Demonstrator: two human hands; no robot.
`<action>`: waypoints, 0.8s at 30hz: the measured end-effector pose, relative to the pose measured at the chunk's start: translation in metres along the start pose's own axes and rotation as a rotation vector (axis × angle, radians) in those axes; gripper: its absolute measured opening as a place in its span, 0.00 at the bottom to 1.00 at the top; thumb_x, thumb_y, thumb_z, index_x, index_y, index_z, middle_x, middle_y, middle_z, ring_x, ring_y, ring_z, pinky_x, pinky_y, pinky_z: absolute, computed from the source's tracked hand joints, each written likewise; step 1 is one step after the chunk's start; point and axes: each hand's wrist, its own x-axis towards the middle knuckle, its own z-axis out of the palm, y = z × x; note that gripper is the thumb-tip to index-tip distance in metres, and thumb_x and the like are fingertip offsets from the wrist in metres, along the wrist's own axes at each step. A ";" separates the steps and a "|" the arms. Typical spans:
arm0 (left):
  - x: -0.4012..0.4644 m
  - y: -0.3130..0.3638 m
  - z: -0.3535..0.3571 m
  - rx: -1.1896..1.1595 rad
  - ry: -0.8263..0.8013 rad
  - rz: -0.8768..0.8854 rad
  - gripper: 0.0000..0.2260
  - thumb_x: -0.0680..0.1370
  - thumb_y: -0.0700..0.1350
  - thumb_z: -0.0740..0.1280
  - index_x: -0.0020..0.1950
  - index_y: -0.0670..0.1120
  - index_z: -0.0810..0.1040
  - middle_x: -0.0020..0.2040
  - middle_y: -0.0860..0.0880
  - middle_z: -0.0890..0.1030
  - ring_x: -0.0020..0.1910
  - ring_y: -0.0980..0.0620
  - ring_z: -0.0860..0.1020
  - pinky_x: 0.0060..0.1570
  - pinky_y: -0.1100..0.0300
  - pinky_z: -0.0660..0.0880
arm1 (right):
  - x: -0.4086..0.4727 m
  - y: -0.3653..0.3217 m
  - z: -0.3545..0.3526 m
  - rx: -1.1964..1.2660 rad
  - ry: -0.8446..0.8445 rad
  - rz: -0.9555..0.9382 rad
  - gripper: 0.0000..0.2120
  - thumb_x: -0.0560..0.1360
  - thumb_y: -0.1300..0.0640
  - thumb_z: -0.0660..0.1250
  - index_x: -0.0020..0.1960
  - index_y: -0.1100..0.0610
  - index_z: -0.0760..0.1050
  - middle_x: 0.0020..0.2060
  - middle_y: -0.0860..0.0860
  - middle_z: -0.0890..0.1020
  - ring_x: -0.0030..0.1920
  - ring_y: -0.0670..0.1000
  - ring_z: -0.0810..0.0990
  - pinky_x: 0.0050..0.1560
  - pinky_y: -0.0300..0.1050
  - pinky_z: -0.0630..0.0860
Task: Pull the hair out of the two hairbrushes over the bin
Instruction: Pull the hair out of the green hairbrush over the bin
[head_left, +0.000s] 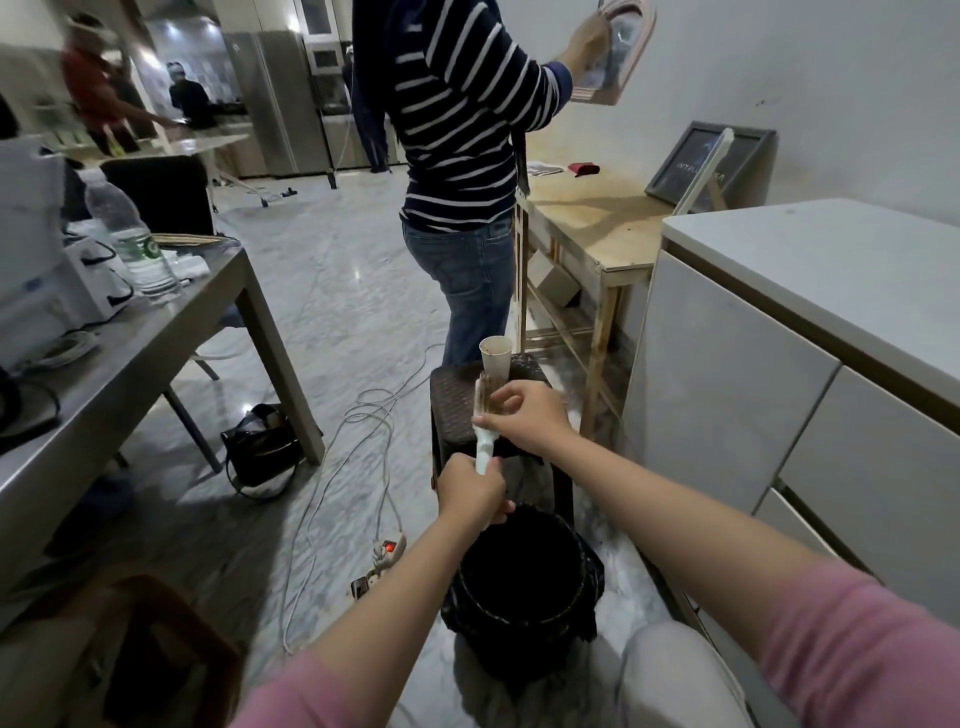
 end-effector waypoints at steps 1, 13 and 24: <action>-0.005 0.002 0.003 0.004 0.014 0.021 0.09 0.80 0.46 0.62 0.47 0.41 0.67 0.38 0.44 0.74 0.26 0.48 0.78 0.30 0.54 0.79 | -0.002 -0.004 0.001 -0.032 0.019 -0.016 0.23 0.65 0.48 0.78 0.55 0.58 0.81 0.47 0.50 0.82 0.49 0.49 0.80 0.49 0.41 0.76; -0.018 0.002 0.006 0.042 0.139 0.077 0.17 0.76 0.51 0.63 0.50 0.36 0.75 0.41 0.37 0.78 0.35 0.41 0.80 0.27 0.57 0.74 | -0.014 -0.016 -0.008 -0.135 0.111 -0.053 0.05 0.72 0.64 0.69 0.45 0.61 0.84 0.46 0.56 0.85 0.49 0.53 0.82 0.49 0.45 0.79; -0.005 0.004 -0.022 -0.437 0.243 -0.210 0.09 0.81 0.41 0.60 0.43 0.37 0.71 0.32 0.43 0.70 0.24 0.50 0.68 0.20 0.63 0.68 | -0.021 -0.010 -0.031 -0.098 0.162 -0.050 0.05 0.71 0.66 0.67 0.44 0.63 0.82 0.45 0.56 0.83 0.49 0.53 0.79 0.46 0.42 0.73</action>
